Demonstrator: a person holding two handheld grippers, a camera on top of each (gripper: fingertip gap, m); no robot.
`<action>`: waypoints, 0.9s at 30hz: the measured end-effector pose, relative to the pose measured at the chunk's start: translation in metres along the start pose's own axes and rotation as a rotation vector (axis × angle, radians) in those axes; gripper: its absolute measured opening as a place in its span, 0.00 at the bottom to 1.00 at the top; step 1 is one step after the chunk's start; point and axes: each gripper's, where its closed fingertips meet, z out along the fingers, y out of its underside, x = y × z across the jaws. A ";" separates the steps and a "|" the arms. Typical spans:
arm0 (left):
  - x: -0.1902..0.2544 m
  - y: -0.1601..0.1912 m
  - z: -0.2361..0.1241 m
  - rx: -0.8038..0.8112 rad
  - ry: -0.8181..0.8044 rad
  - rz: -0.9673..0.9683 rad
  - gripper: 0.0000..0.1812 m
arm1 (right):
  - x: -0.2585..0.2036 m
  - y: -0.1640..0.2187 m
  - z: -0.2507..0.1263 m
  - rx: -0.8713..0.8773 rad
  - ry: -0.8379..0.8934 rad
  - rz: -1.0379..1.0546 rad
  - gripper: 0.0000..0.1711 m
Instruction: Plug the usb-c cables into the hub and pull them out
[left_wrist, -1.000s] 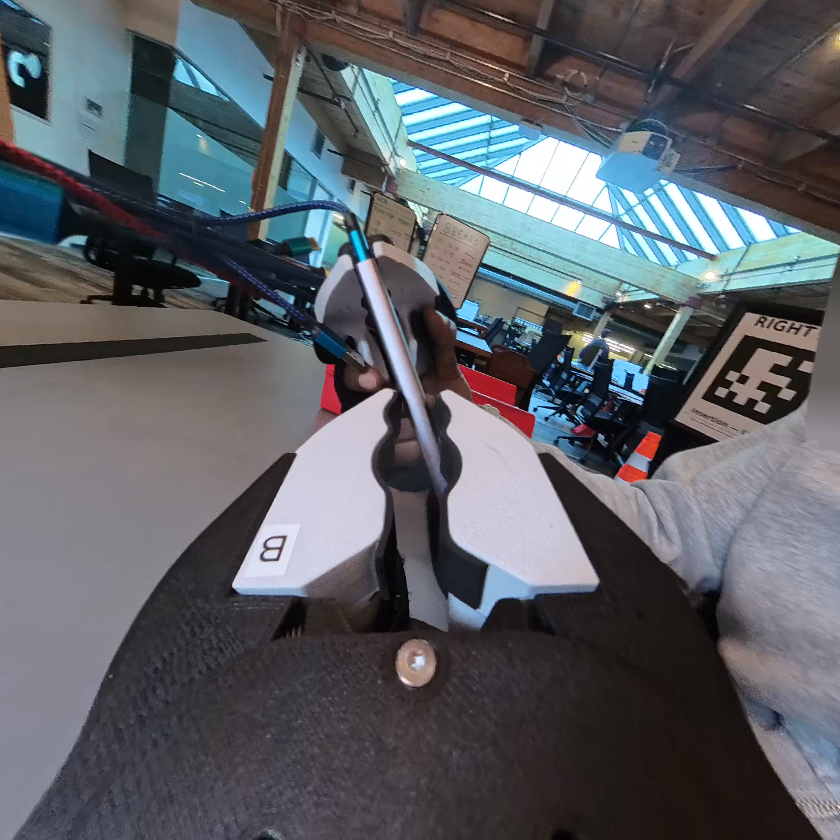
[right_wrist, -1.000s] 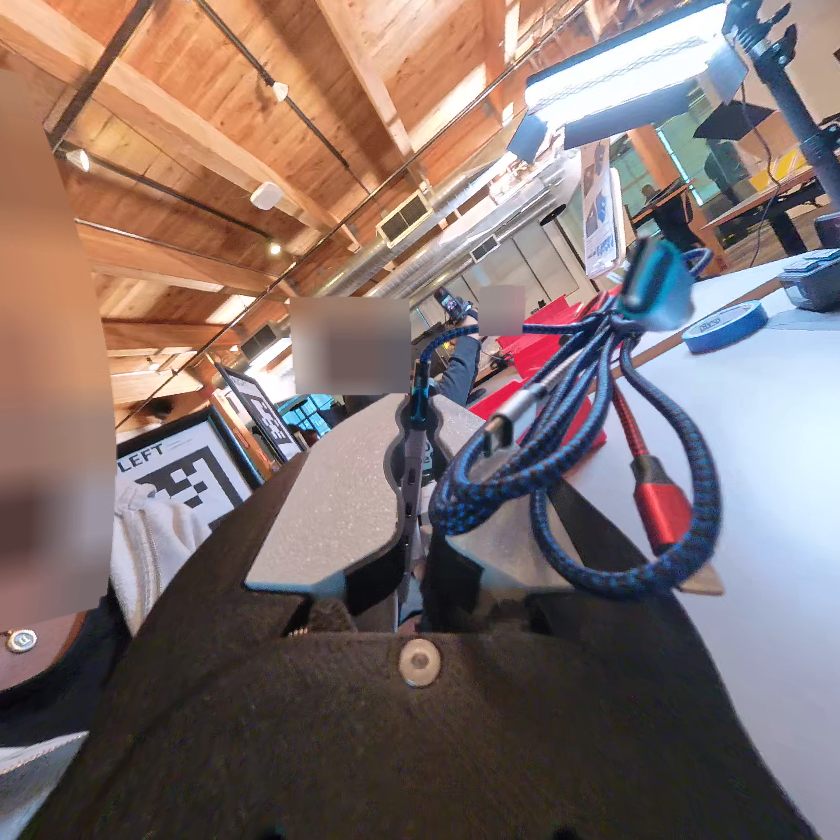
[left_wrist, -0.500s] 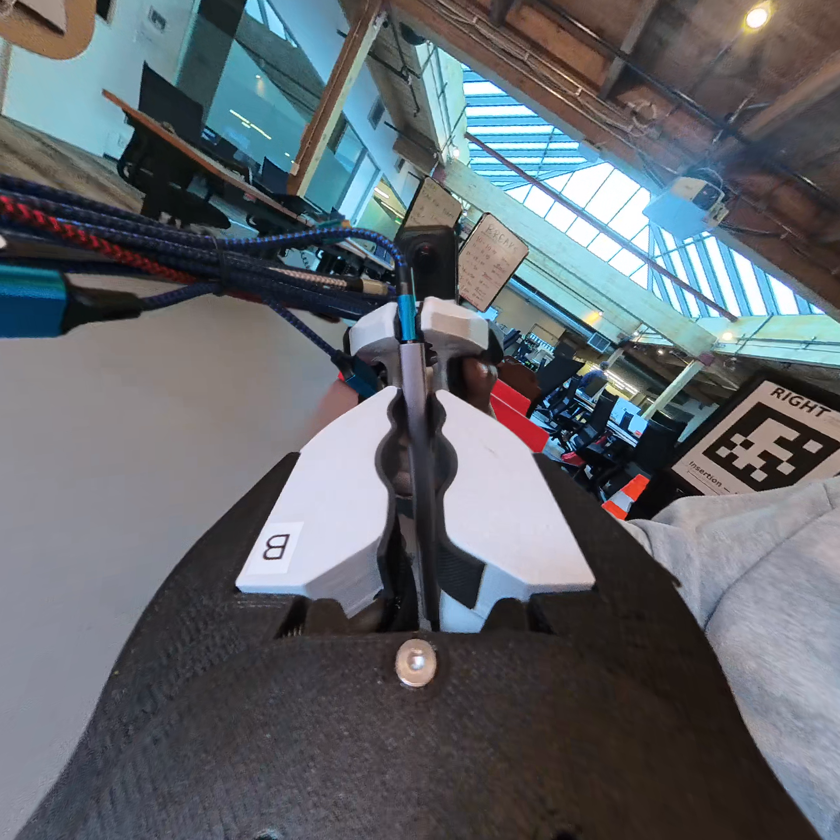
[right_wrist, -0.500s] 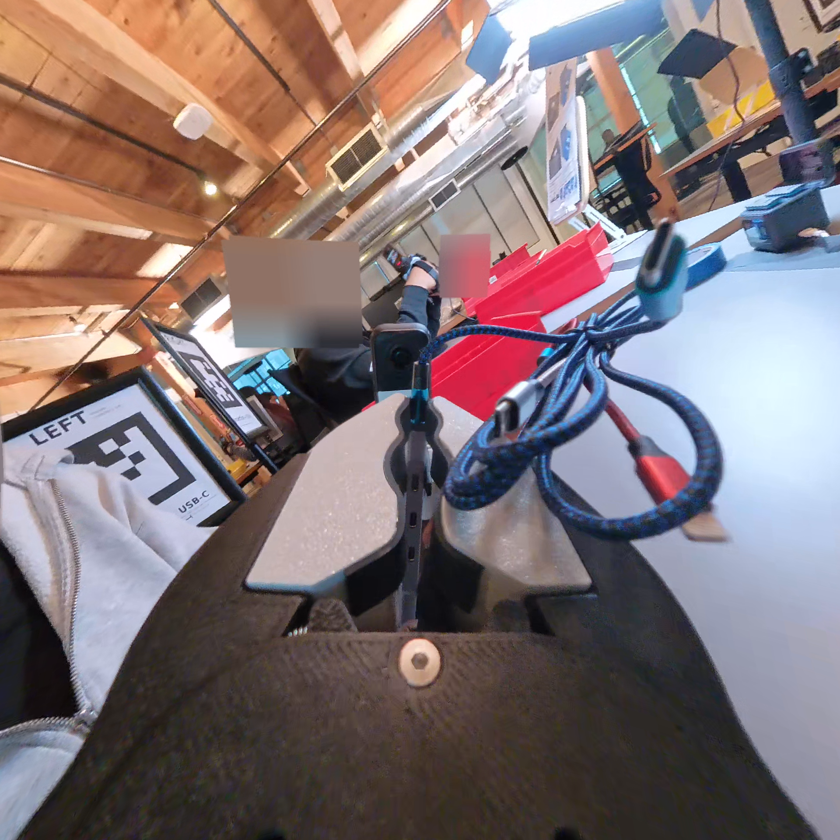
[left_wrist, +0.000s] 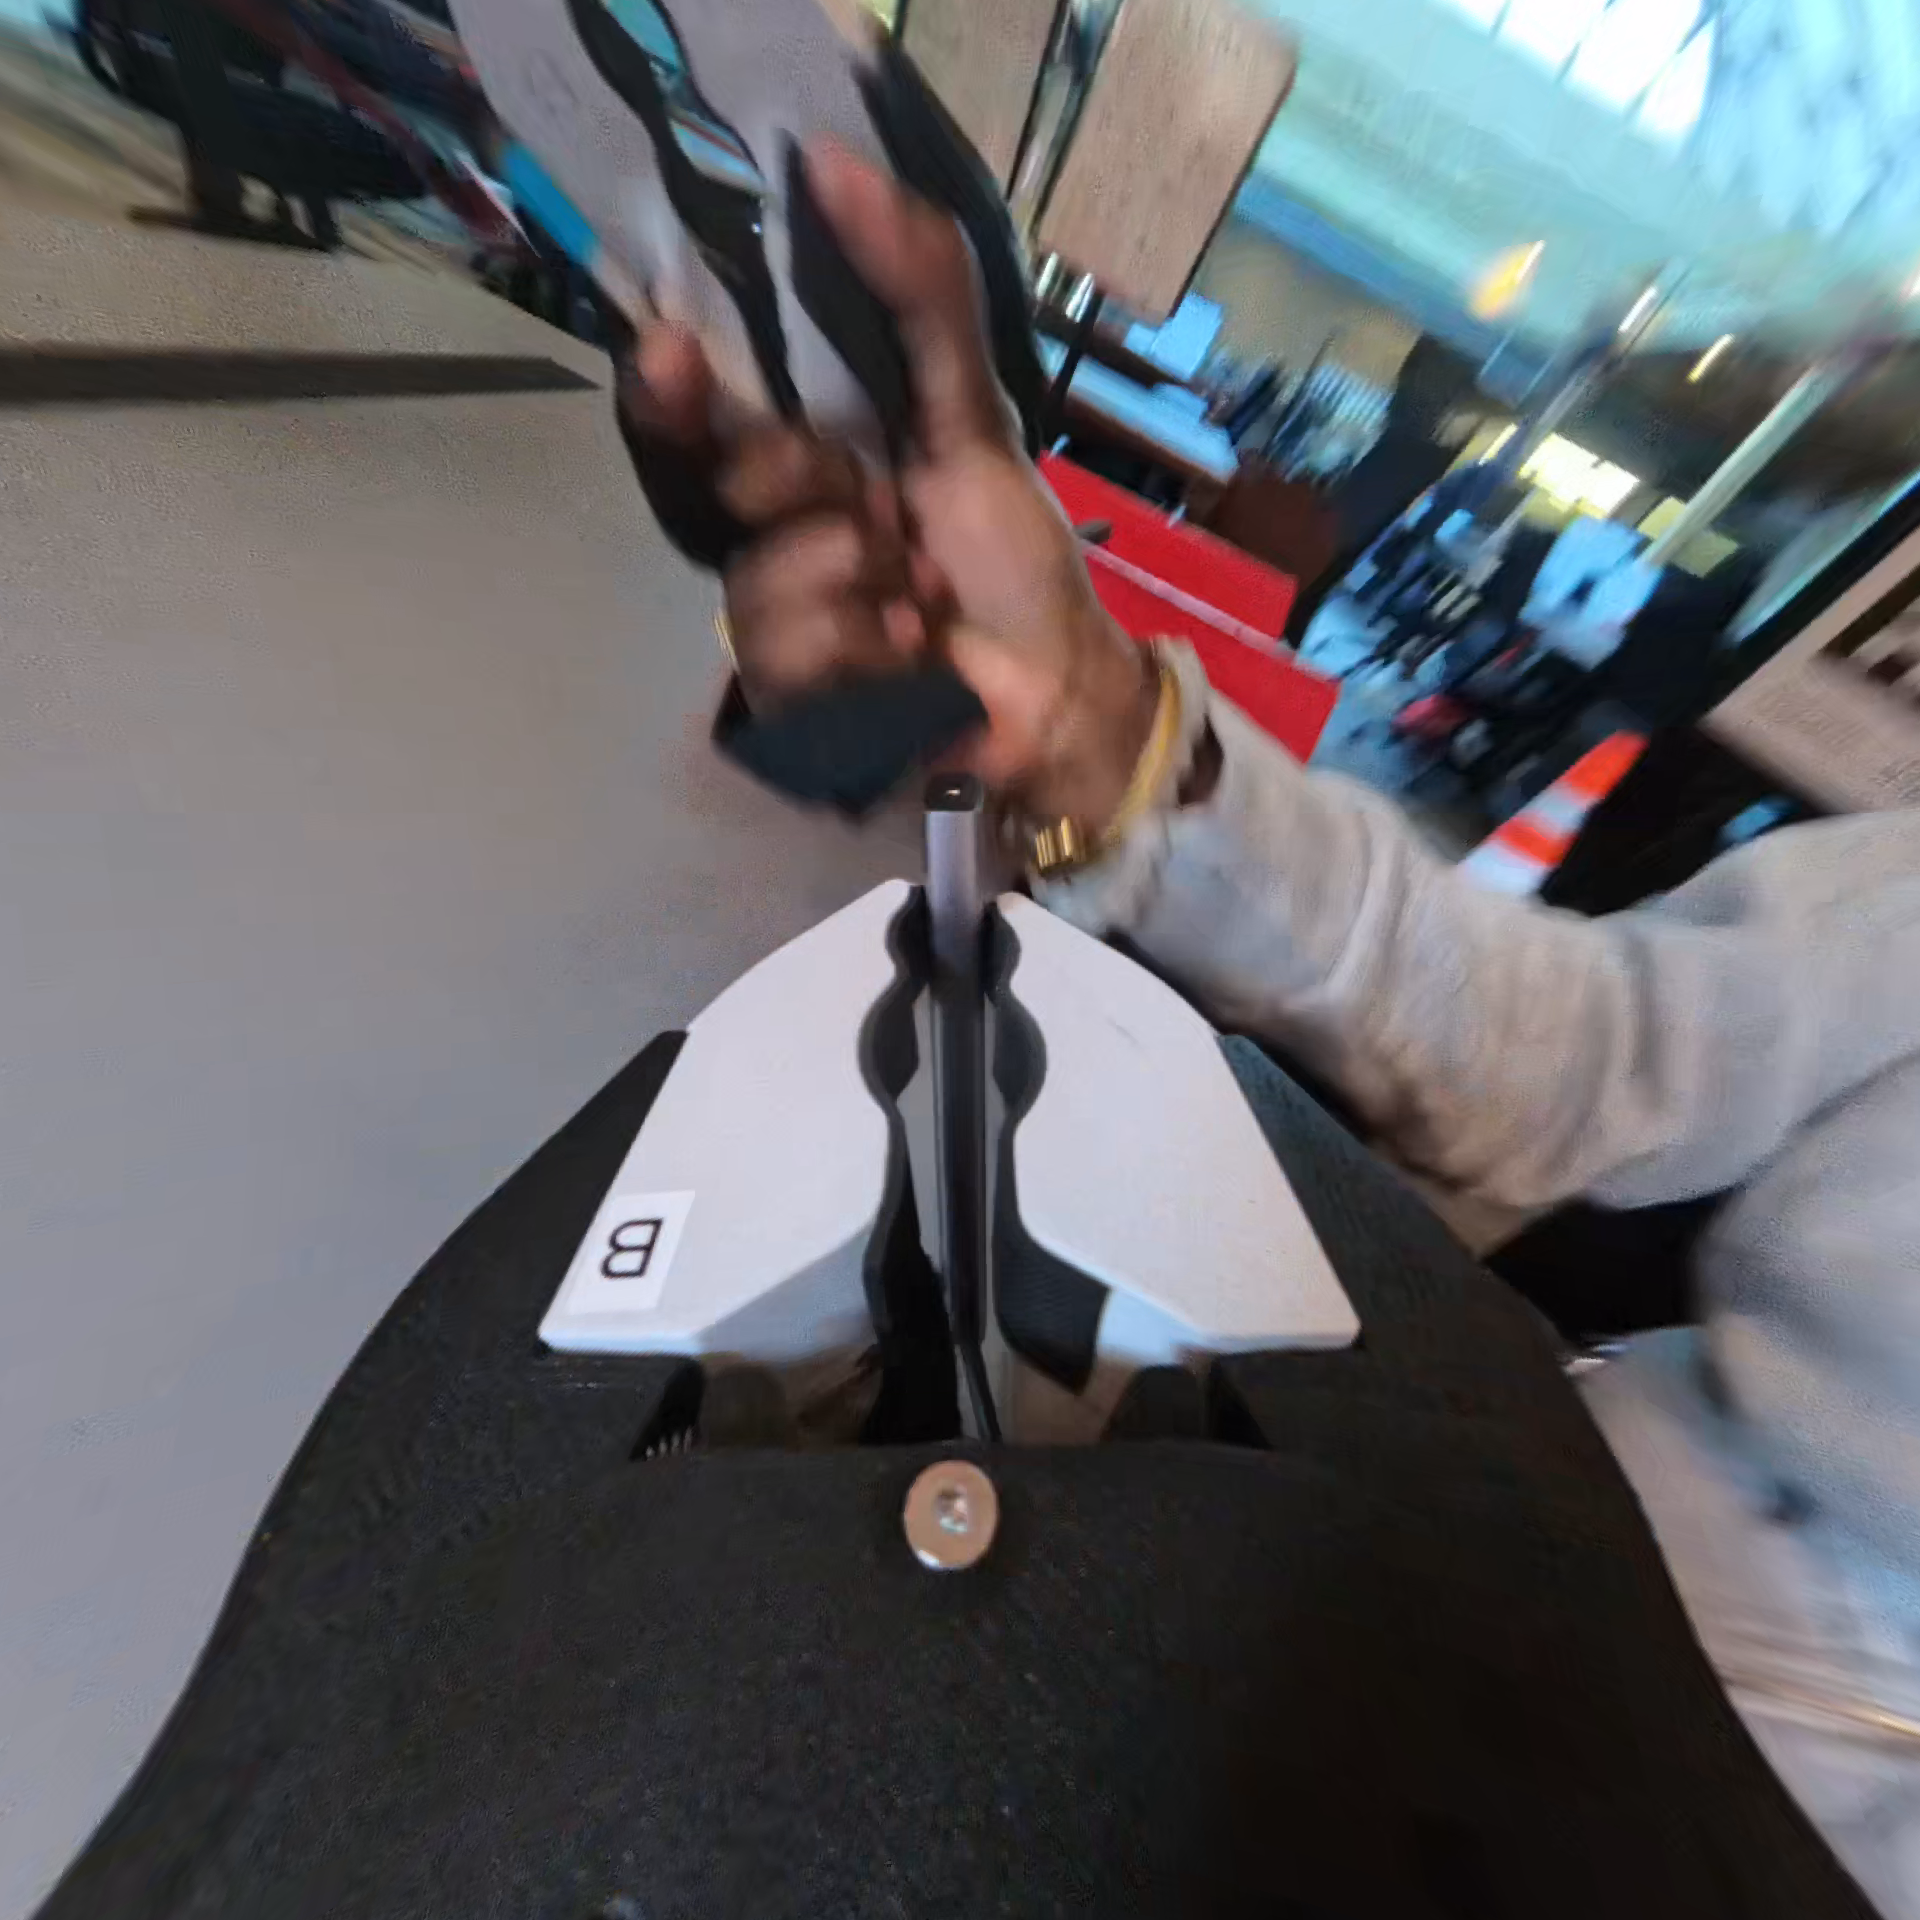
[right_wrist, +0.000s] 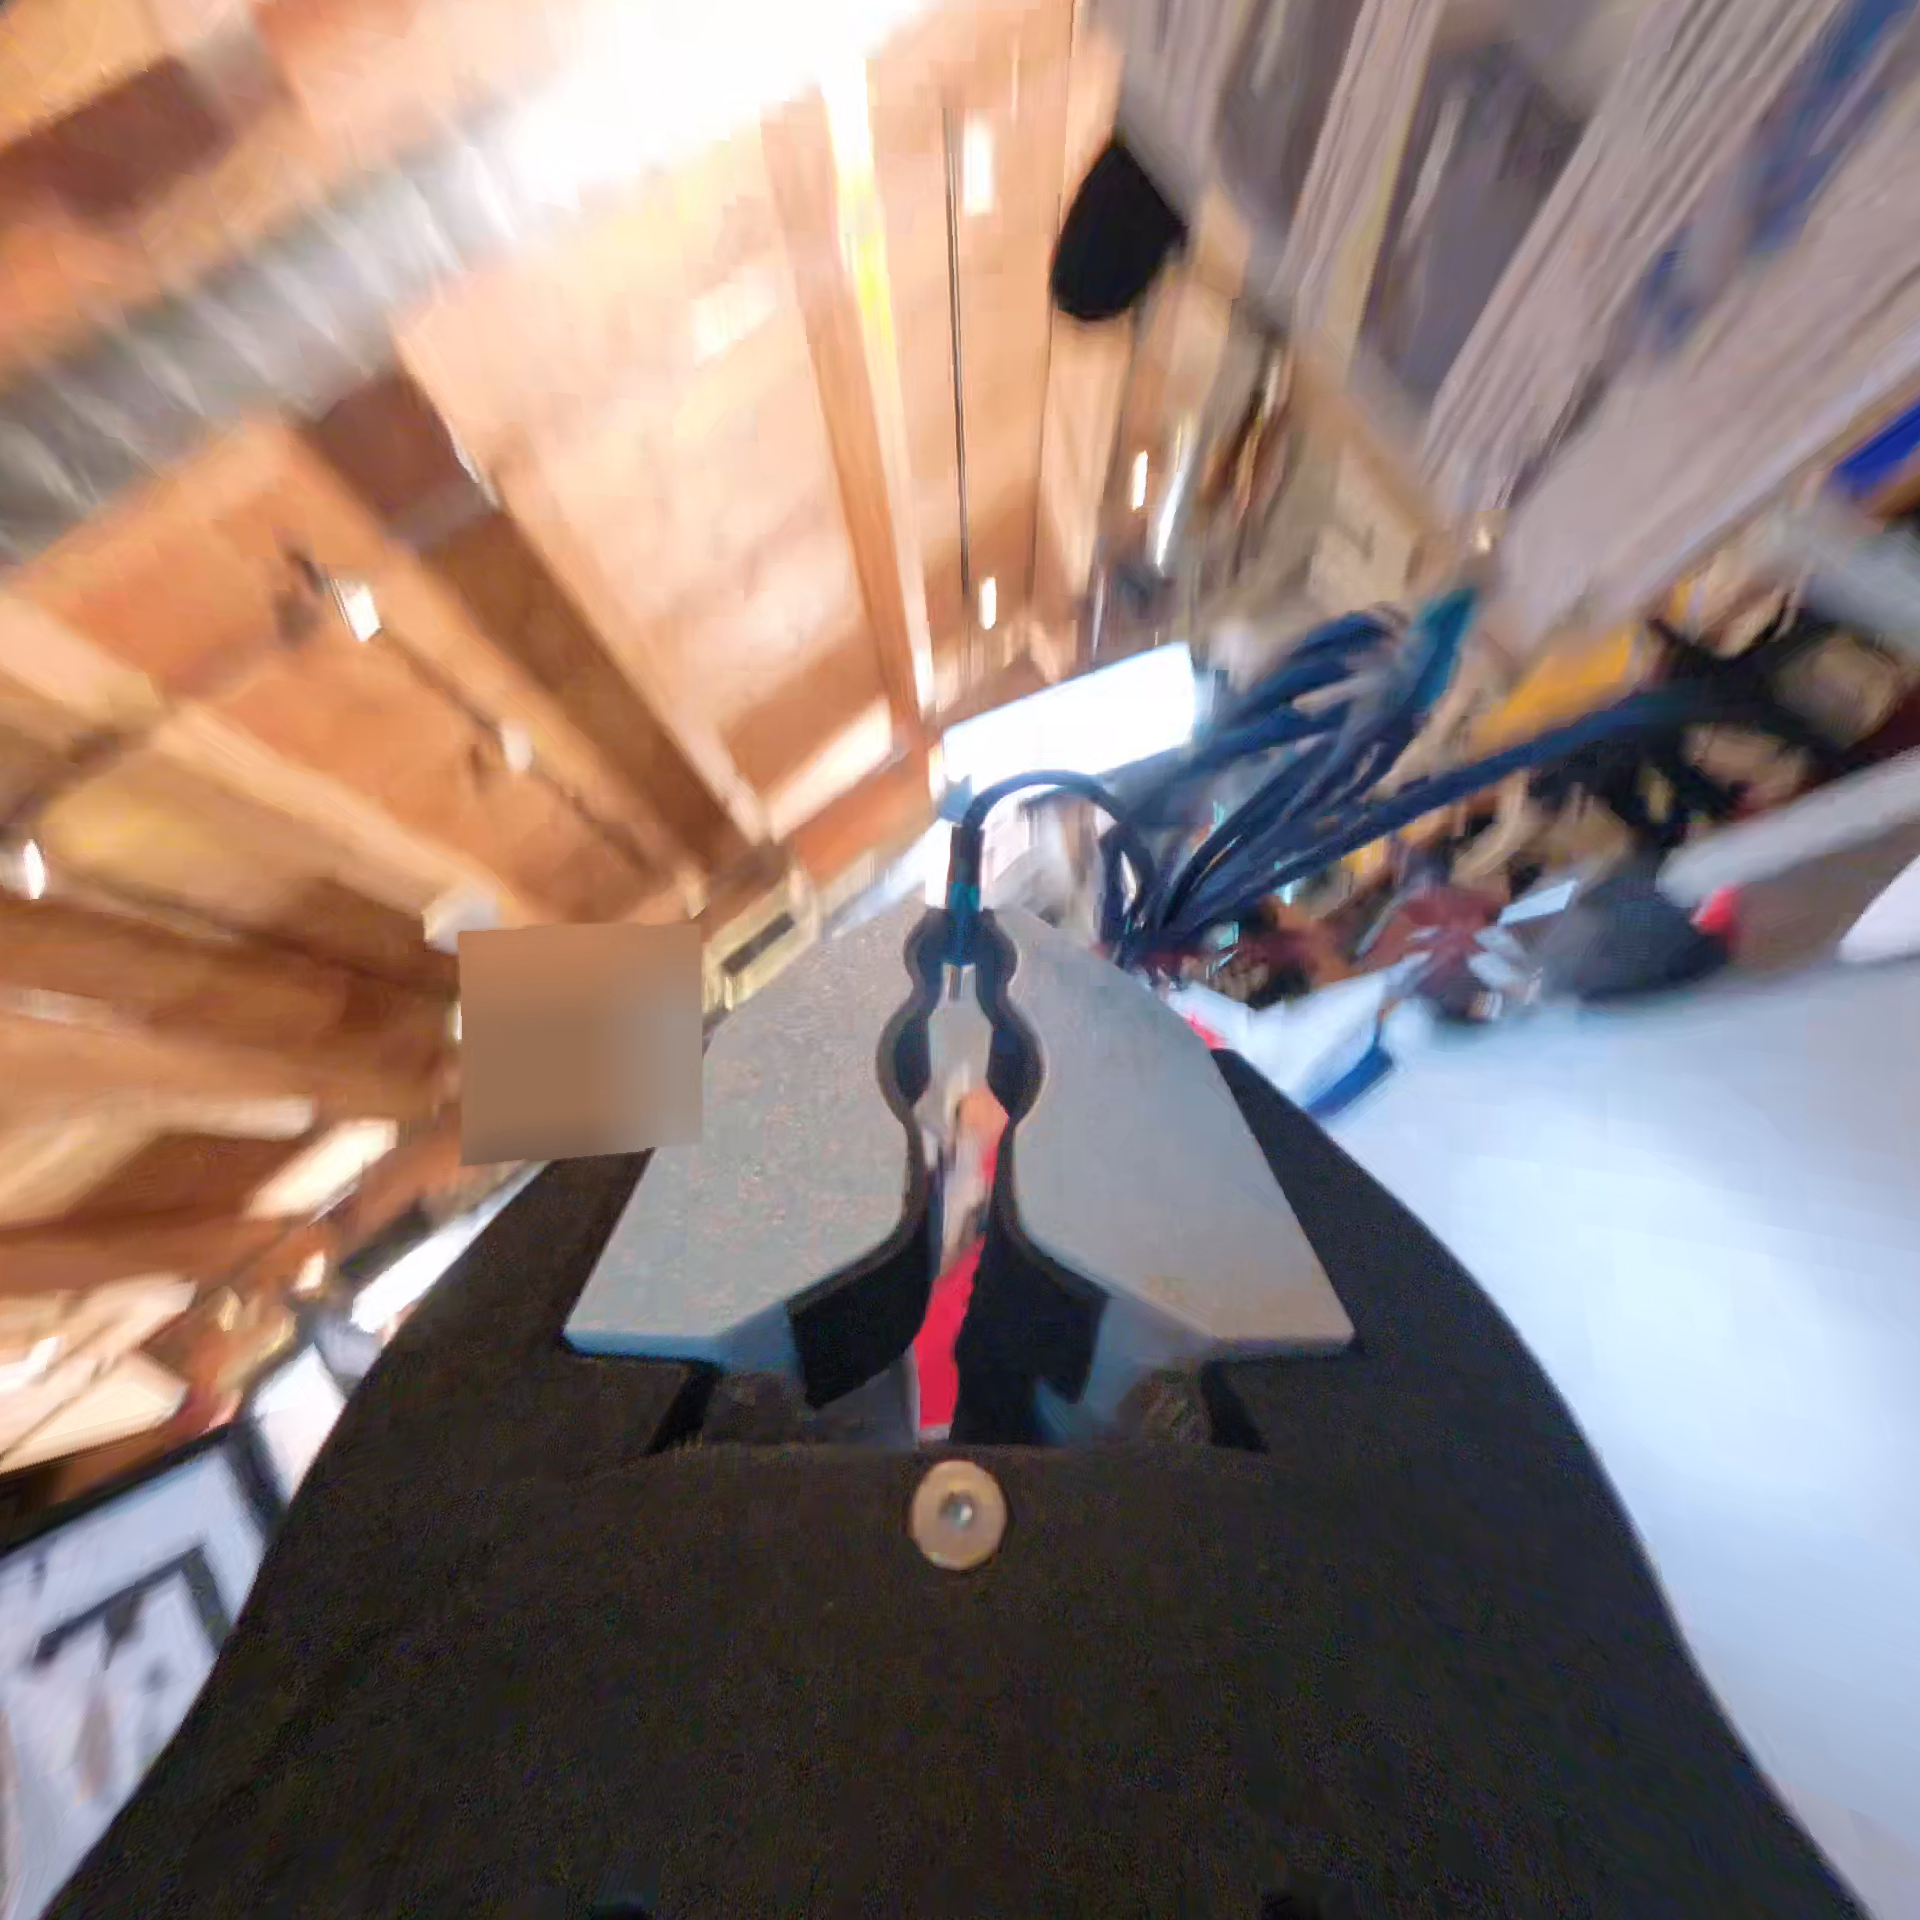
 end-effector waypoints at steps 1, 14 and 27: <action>0.001 -0.005 0.000 0.039 -0.027 0.039 0.06 | -0.002 -0.019 -0.010 0.005 0.013 -0.068 0.03; -0.040 -0.054 -0.057 0.434 -0.104 -0.126 0.06 | -0.036 0.006 -0.034 -0.477 0.254 -0.749 0.03; -0.045 -0.048 -0.052 0.387 -0.134 -0.170 0.06 | -0.170 -0.069 -0.154 -0.875 0.422 -0.928 0.04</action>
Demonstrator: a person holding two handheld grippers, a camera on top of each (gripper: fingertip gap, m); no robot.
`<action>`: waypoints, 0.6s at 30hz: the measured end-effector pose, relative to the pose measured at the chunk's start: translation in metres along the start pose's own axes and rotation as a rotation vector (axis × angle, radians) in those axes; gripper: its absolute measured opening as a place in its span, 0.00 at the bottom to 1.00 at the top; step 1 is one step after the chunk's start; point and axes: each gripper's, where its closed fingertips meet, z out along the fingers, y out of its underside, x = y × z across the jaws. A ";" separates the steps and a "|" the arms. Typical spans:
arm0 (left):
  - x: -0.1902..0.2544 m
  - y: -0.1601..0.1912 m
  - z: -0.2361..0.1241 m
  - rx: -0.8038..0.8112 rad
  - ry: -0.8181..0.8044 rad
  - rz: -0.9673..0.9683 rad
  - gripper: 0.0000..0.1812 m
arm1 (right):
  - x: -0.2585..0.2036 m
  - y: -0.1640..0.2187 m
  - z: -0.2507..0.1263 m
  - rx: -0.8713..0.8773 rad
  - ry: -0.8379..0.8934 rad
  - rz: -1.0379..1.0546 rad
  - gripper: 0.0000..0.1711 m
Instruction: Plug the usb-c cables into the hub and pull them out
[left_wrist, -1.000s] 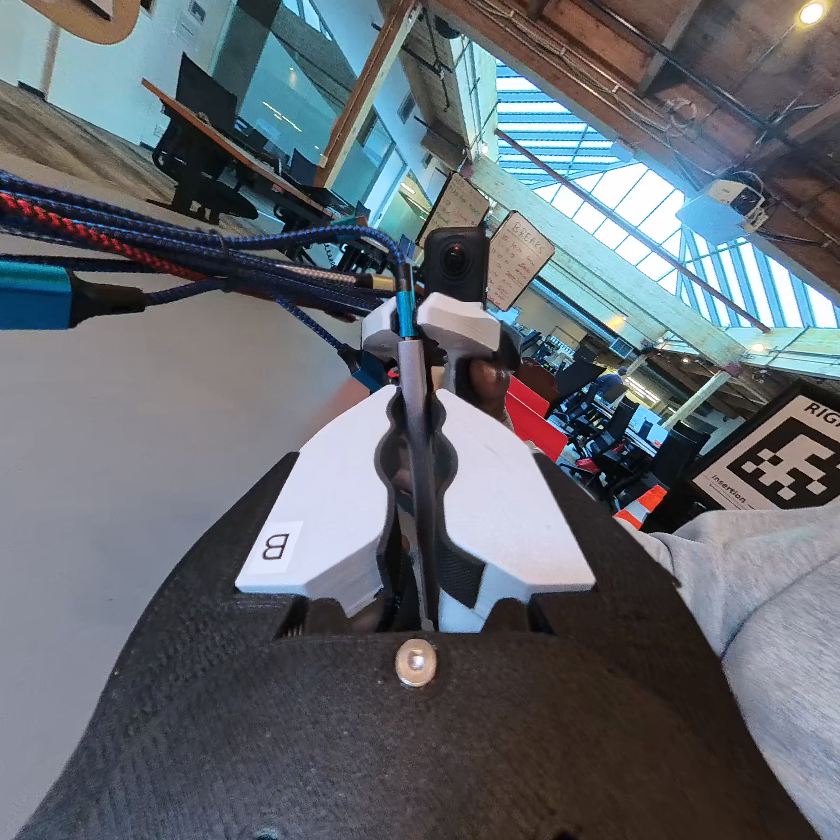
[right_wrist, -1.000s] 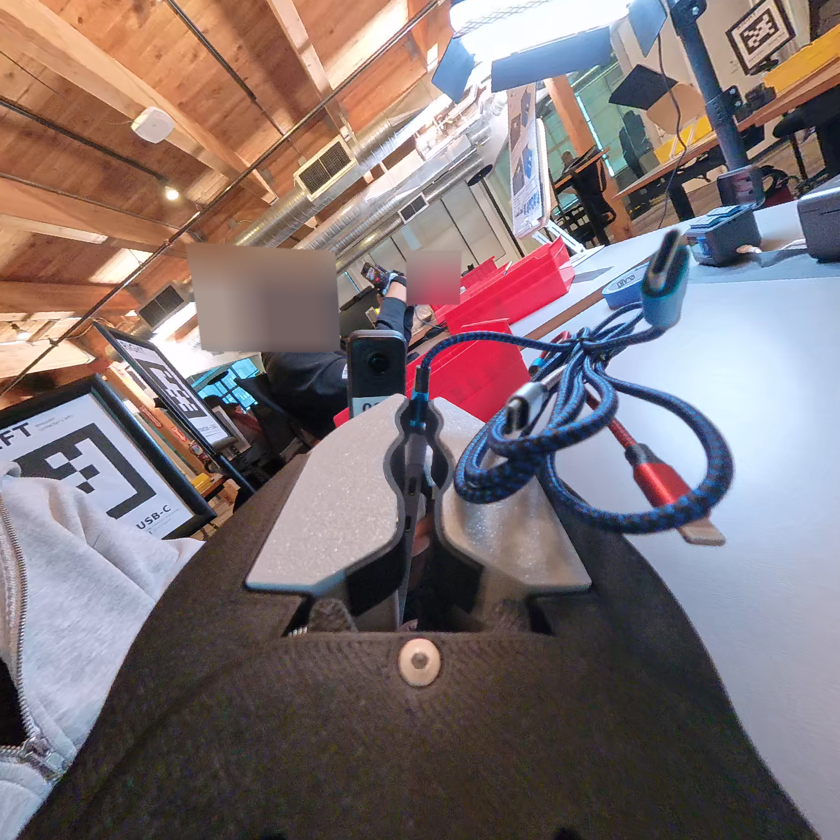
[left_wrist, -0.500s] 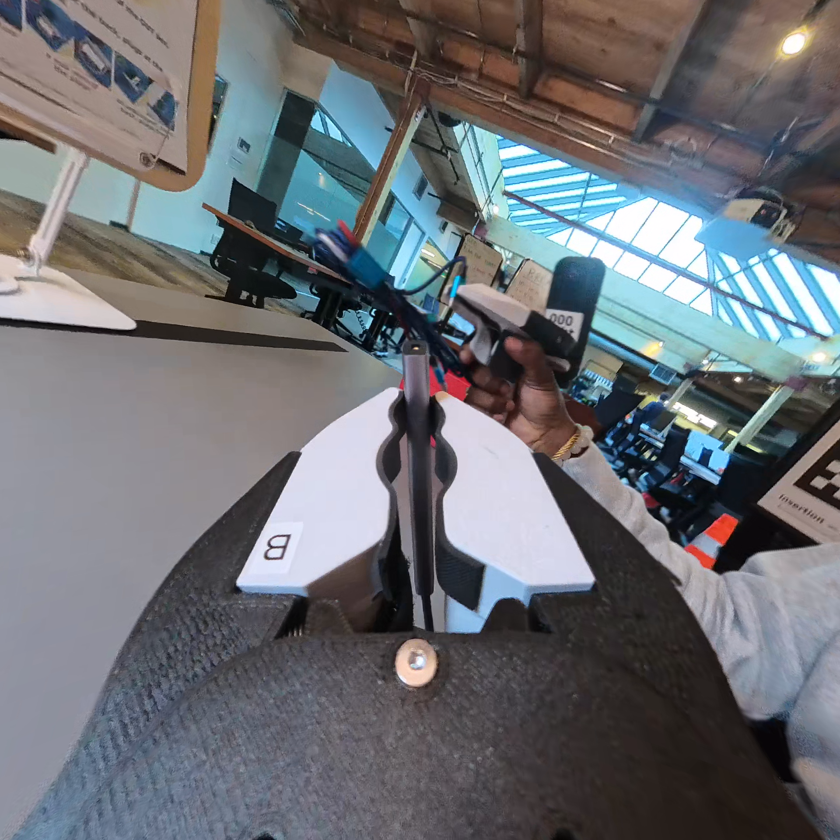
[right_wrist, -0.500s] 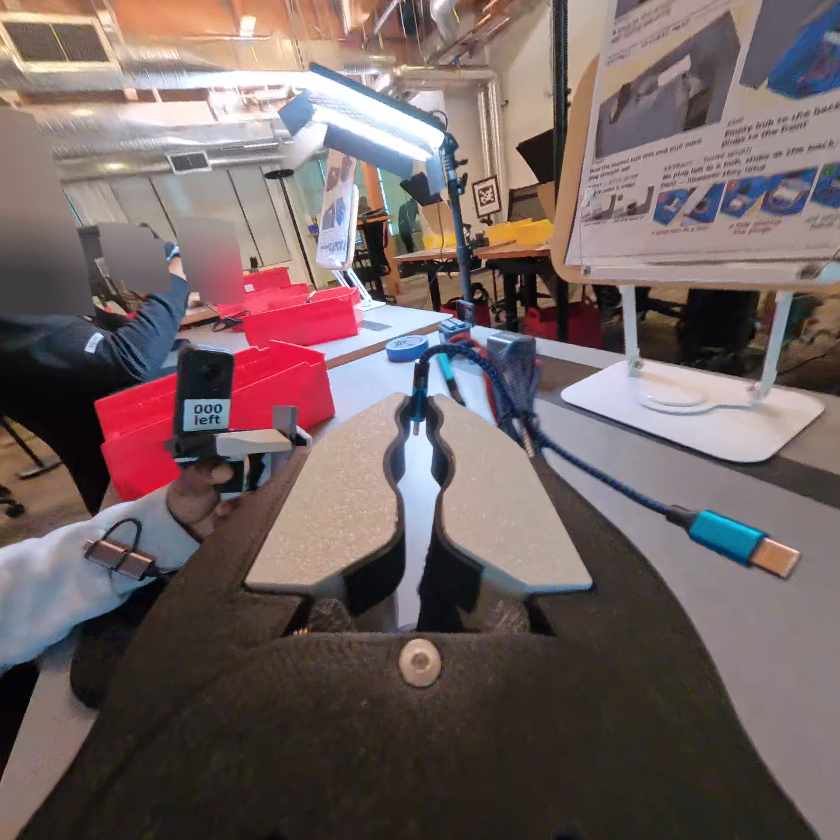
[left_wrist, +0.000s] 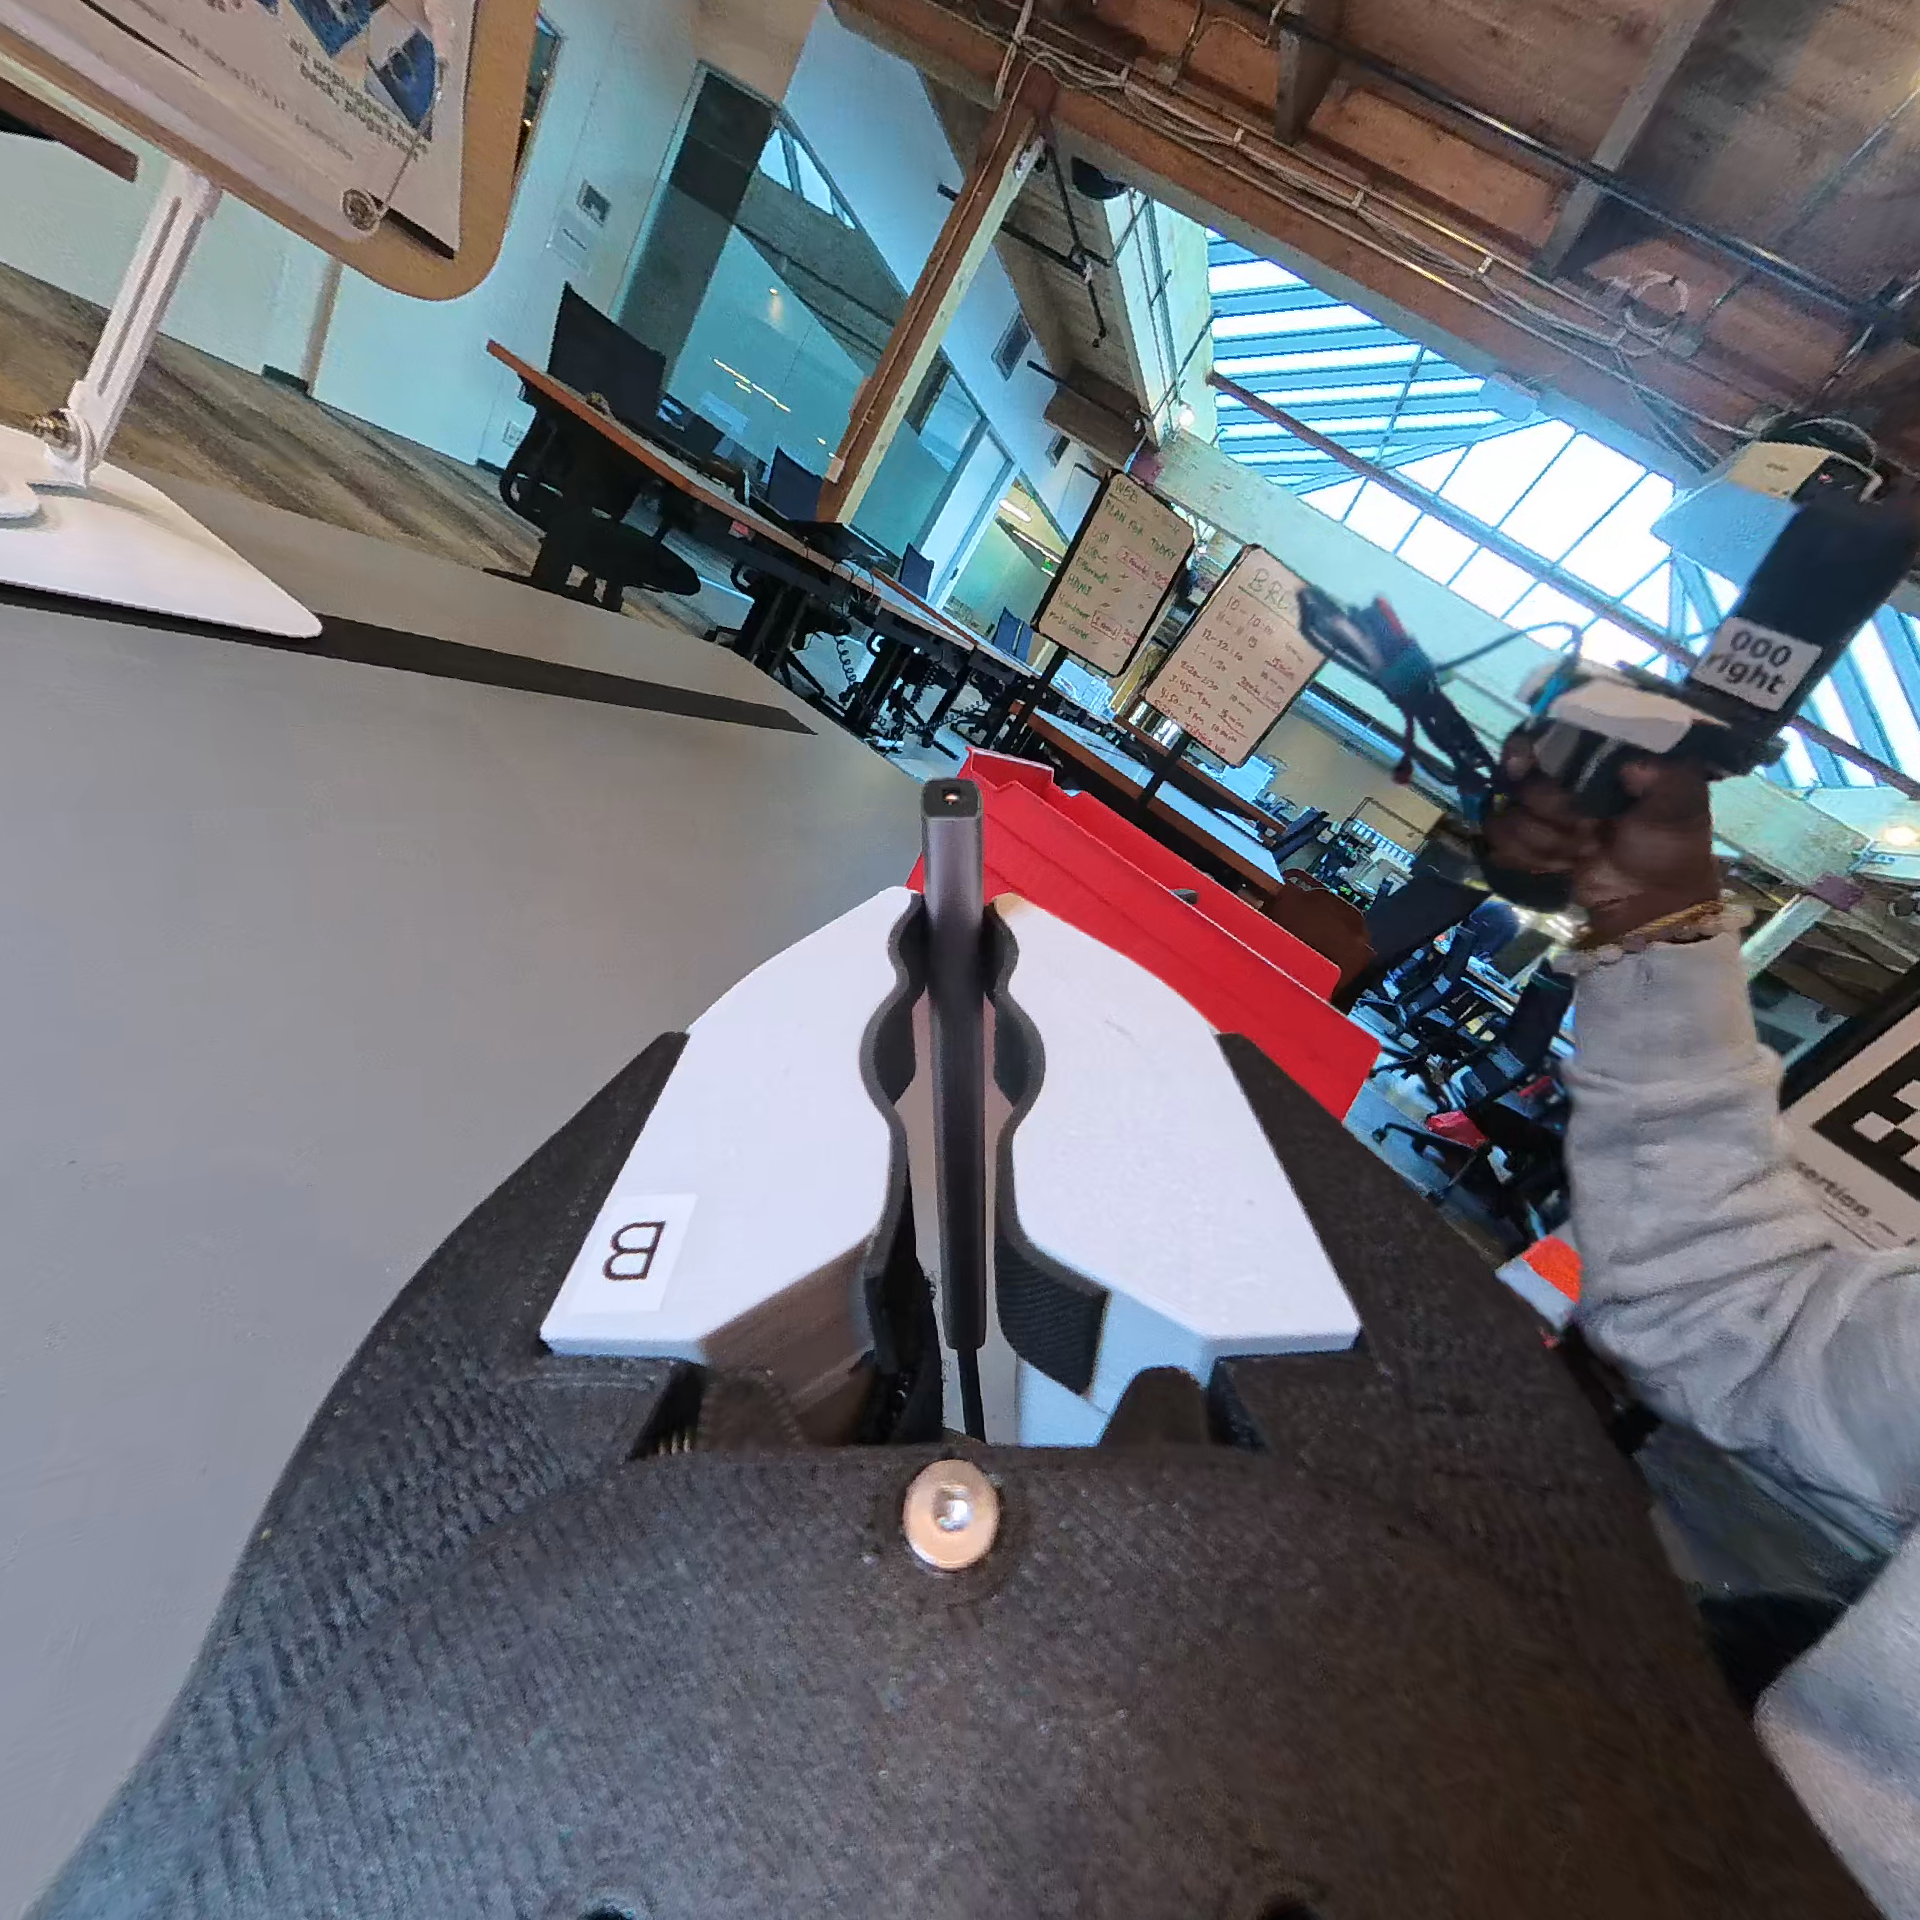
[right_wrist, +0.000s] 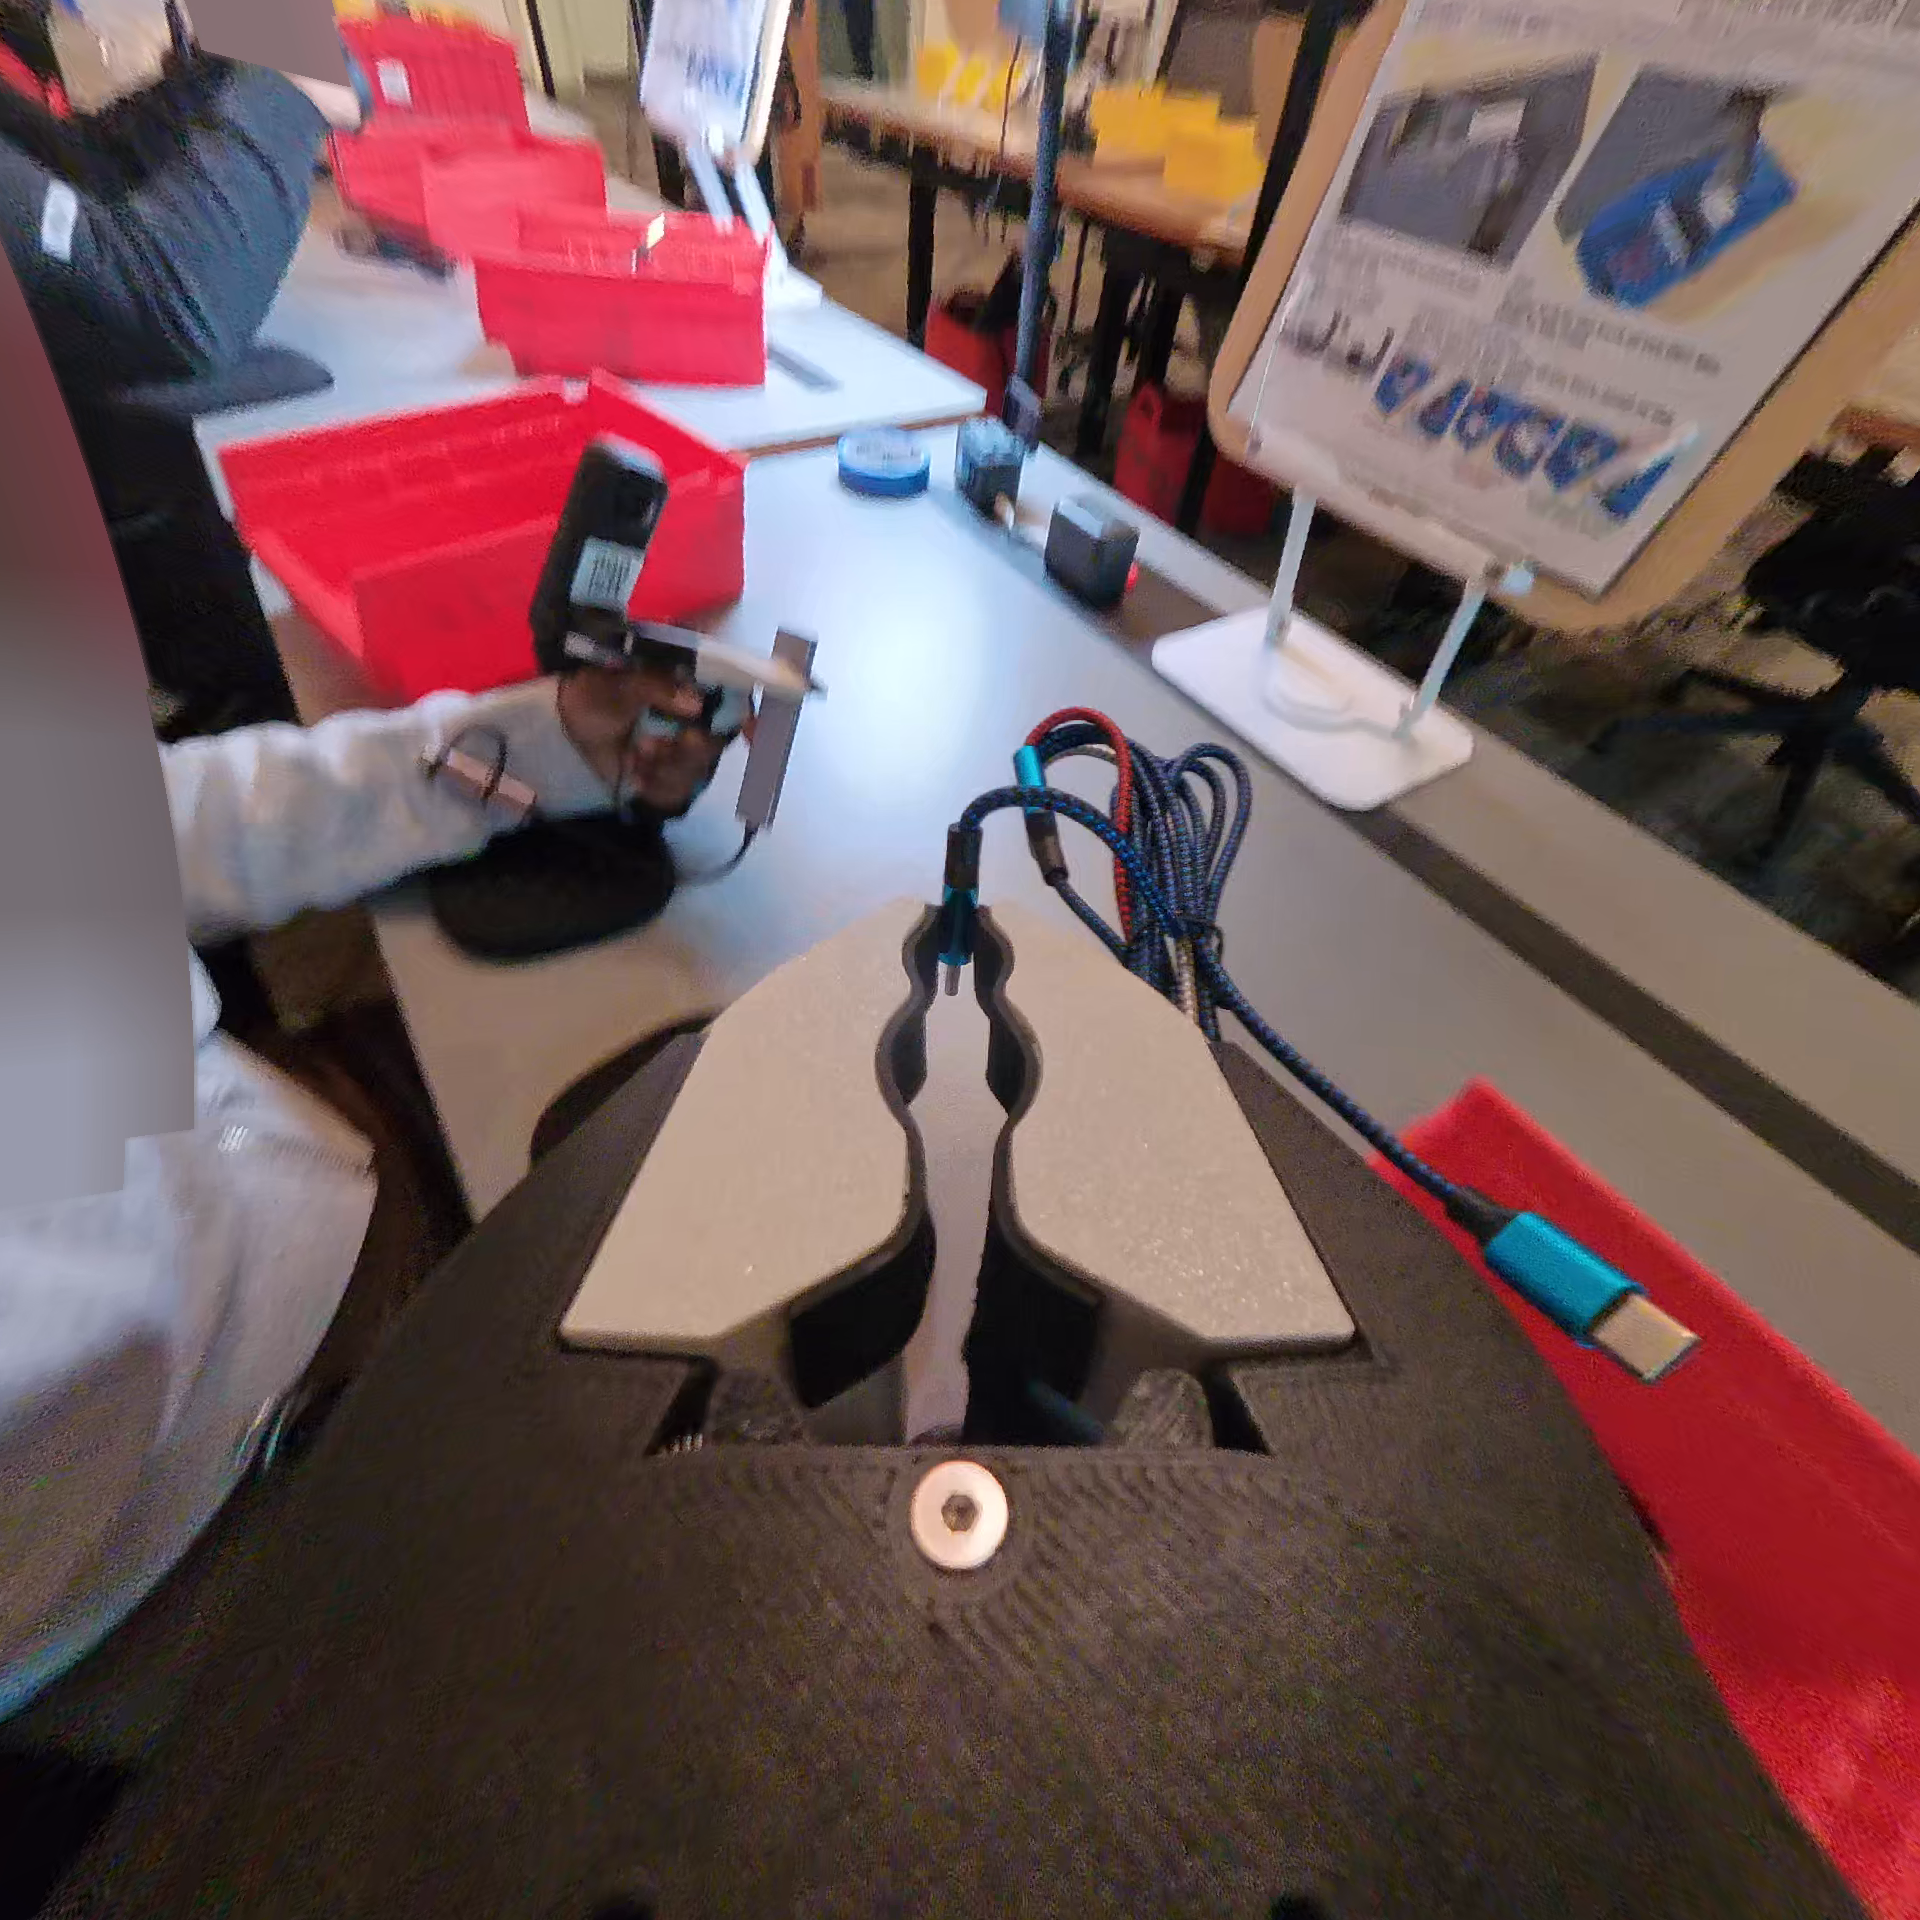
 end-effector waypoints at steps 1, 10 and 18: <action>0.000 0.001 0.000 -0.004 0.000 0.000 0.06 | 0.001 0.010 -0.015 -0.050 -0.013 -0.002 0.04; -0.003 0.001 0.000 -0.002 -0.008 -0.028 0.06 | 0.024 0.127 -0.093 -0.455 -0.187 0.208 0.04; -0.005 0.001 0.000 -0.002 -0.009 -0.045 0.06 | 0.040 0.231 -0.089 -0.915 -0.123 0.368 0.07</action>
